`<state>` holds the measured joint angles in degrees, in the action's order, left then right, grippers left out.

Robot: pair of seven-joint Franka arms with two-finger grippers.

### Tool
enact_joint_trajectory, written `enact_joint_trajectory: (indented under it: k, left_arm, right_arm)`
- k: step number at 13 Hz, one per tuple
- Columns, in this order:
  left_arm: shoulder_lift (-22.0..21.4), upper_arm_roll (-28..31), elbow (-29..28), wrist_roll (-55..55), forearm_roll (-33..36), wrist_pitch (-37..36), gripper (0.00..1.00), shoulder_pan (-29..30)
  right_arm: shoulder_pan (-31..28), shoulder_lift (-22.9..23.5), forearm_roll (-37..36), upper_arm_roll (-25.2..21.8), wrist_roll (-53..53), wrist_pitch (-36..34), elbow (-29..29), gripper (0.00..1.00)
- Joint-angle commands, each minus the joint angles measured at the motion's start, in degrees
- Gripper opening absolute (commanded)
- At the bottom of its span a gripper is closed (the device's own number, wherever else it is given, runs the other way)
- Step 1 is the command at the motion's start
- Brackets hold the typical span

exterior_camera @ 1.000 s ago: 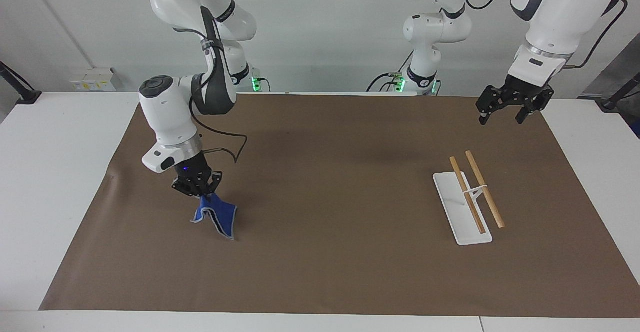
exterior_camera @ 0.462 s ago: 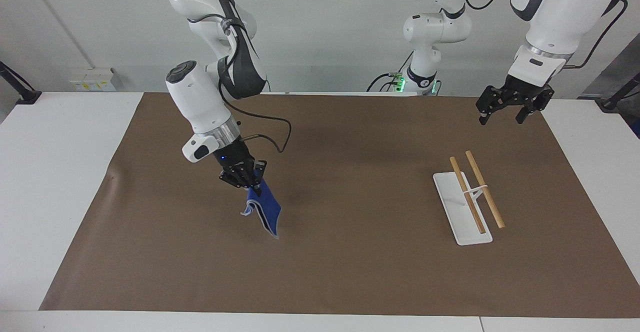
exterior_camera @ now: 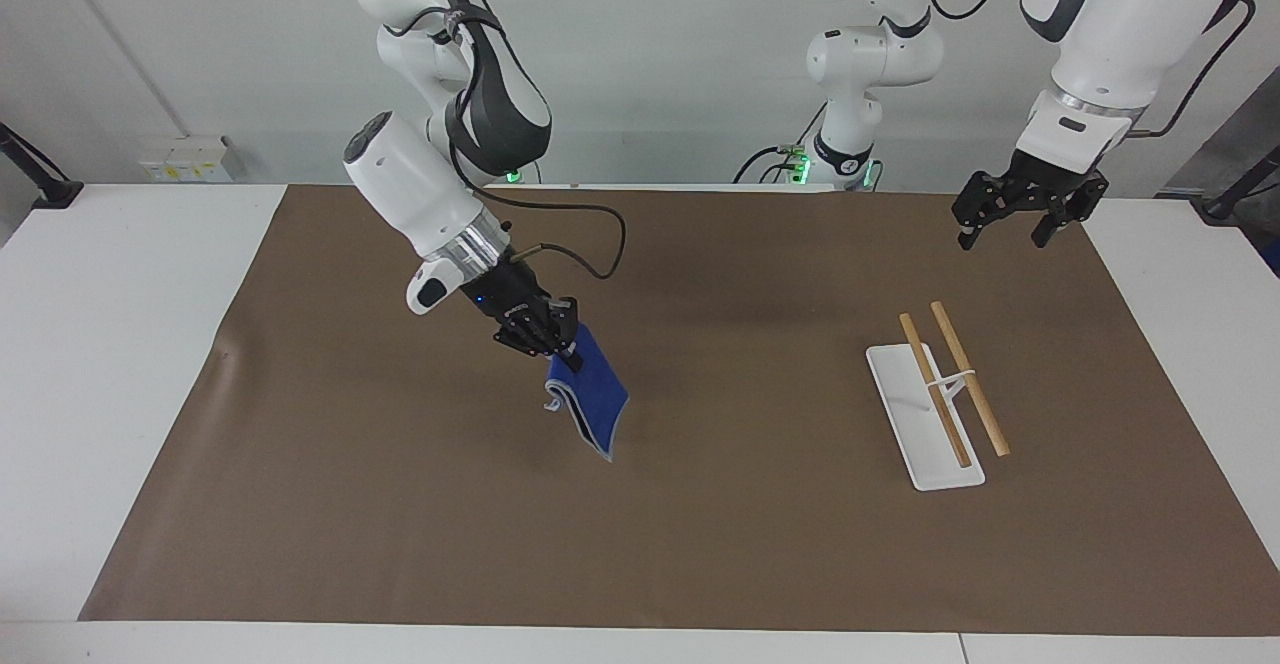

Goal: Right arm passes towel to left arm to hang
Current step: 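Lift the towel with the right gripper while the left gripper reaches forward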

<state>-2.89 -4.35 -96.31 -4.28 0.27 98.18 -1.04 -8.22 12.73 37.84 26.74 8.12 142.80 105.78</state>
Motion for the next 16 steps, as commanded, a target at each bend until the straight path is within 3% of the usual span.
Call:
enact_joint_trajectory:
  k: [1, 5, 8, 10, 16]
  left_arm:
    - [-0.19, 0.04, 0.07, 0.68, -0.89, -0.97, 1.0, 0.07]
    - [-0.54, -0.31, -0.62, 0.68, -1.06, -1.76, 1.0, -0.19]
    - [-1.77, -0.22, -3.0, -0.45, -9.46, -0.8, 1.0, 0.59]
    - [-2.56, -0.31, -5.1, -5.27, -14.84, 0.95, 1.0, 1.3]
    - [-5.98, -3.46, -15.2, -30.4, -27.68, 15.97, 1.0, 0.86]
  right_arm:
    - [0.92, -2.1, 4.69, 0.41, 6.44, -0.07, 0.13, 0.0]
    - [3.29, -2.54, 11.26, 0.42, 12.42, 0.37, -1.27, 0.0]
    - [6.45, -1.75, 13.13, 0.41, 23.48, 6.24, -3.29, 0.0]
    - [7.78, -1.57, 13.05, 0.41, 30.61, 7.23, -5.05, 0.0]
    - [8.22, 0.45, 13.13, 0.59, 42.66, 5.56, -9.36, 0.0]
